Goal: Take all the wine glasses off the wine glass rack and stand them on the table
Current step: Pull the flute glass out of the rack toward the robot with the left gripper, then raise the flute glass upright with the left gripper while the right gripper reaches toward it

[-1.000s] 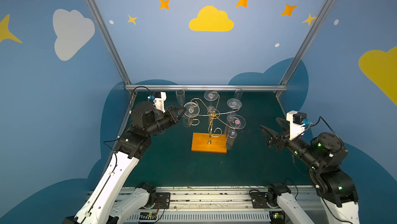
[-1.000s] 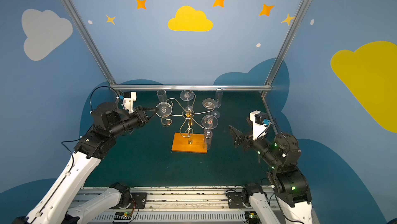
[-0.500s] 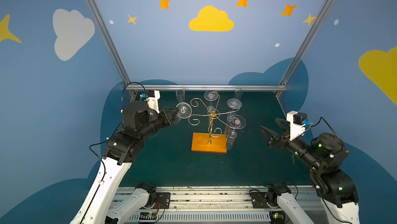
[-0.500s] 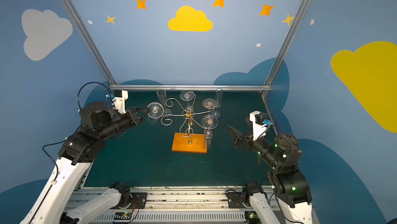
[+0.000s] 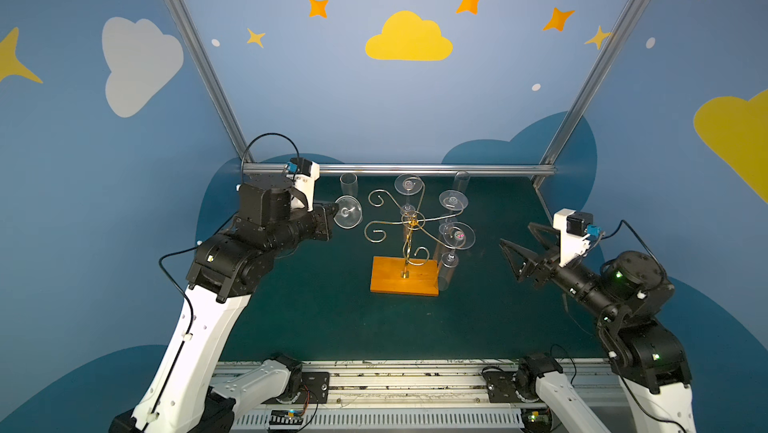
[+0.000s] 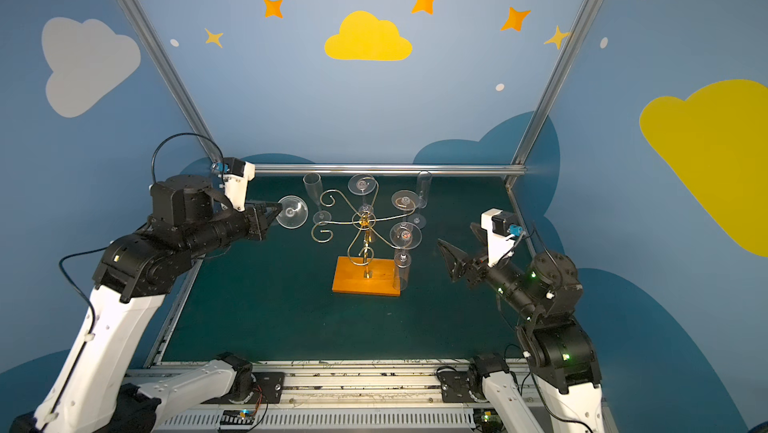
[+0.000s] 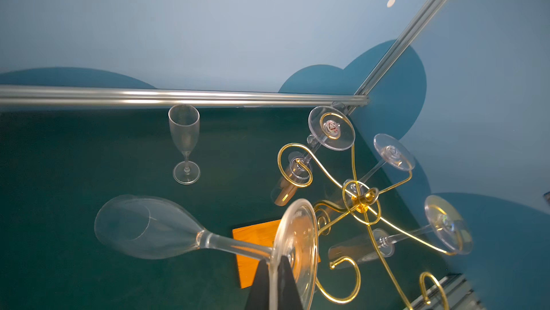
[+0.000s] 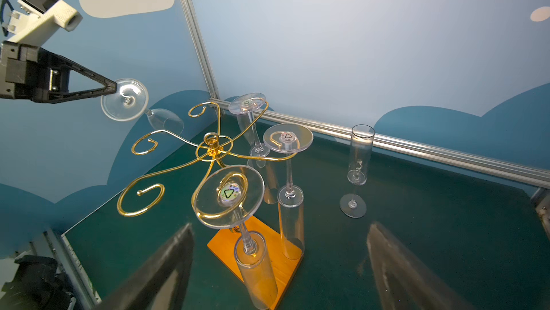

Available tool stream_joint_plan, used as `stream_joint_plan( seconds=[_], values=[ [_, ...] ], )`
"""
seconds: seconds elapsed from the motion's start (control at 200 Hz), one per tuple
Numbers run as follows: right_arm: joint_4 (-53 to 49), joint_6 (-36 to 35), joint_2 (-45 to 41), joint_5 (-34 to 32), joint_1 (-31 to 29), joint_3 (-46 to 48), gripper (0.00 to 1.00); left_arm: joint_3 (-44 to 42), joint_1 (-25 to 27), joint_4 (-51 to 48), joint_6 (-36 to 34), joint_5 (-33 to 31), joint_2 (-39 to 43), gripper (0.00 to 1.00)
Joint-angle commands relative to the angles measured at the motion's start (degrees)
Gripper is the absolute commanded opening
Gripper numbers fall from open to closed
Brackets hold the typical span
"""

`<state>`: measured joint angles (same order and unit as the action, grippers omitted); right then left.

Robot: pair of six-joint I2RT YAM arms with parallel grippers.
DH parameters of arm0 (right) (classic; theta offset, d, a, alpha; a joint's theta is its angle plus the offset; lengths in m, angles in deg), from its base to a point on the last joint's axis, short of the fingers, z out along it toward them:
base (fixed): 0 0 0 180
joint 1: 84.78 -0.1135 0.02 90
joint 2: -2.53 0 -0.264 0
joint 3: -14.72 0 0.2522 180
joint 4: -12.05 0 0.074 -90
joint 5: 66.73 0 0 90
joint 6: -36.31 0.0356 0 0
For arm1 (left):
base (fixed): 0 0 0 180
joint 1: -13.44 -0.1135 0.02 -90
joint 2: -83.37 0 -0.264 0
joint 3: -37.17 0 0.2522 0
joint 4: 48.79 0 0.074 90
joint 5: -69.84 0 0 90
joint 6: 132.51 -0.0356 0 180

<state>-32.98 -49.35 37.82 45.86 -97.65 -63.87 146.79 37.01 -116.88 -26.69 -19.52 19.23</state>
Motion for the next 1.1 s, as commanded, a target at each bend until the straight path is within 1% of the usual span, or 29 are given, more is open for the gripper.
stream_joint_plan(
  seconds=[0.0, 0.155, 0.34, 0.471, 0.546, 0.651, 0.731, 0.826, 0.921, 1.006, 1.096],
  values=[
    [3.5, 1.8, 1.5, 2.9, -0.2, -2.4, 0.90, 3.3, 2.7, -2.0, -8.5, -5.5, -1.0, 0.03],
    [6.1, 2.5, 3.9, 5.6, -0.3, -4.0, 0.90, 8.4, 7.6, -4.1, -14.3, -10.6, -5.1, 0.03],
    [8.2, 4.5, 5.9, 7.2, -0.5, -5.5, 0.90, 11.2, 15.9, -1.4, -22.5, -20.6, -7.8, 0.03],
    [9.7, 6.9, 7.4, 7.2, -0.7, -6.7, 0.90, 10.8, 21.6, 3.3, -29.2, -27.2, -8.7, 0.03],
    [9.7, 8.6, 8.5, 5.9, -0.9, -8.2, 0.90, 10.3, 25.3, 6.7, -33.6, -31.3, -8.9, 0.03],
    [9.7, 10.7, 10.5, 5.3, -1.0, -10.8, 0.90, 8.3, 30.8, 14.0, -41.4, -37.4, -8.9, 0.03],
    [10.7, 12.9, 11.8, 4.3, -1.1, -12.2, 0.90, 6.0, 34.6, 20.4, -47.9, -40.6, -8.8, 0.03],
    [13.0, 15.6, 13.3, 4.3, -1.2, -13.2, 0.90, 3.4, 38.3, 27.5, -55.2, -42.9, -8.7, 0.03],
    [14.4, 18.7, 15.4, 5.4, -1.1, -14.4, 0.89, 0.9, 41.2, 33.3, -60.9, -44.1, -8.5, 0.03],
    [16.1, 21.7, 17.5, 8.3, -1.2, -15.7, 0.86, -1.4, 43.1, 37.5, -64.9, -44.0, -8.1, 0.03],
    [17.3, 24.5, 20.2, 12.8, -1.3, -17.7, 0.81, -4.1, 44.6, 41.0, -68.5, -43.4, -7.4, 0.03]
  ],
)
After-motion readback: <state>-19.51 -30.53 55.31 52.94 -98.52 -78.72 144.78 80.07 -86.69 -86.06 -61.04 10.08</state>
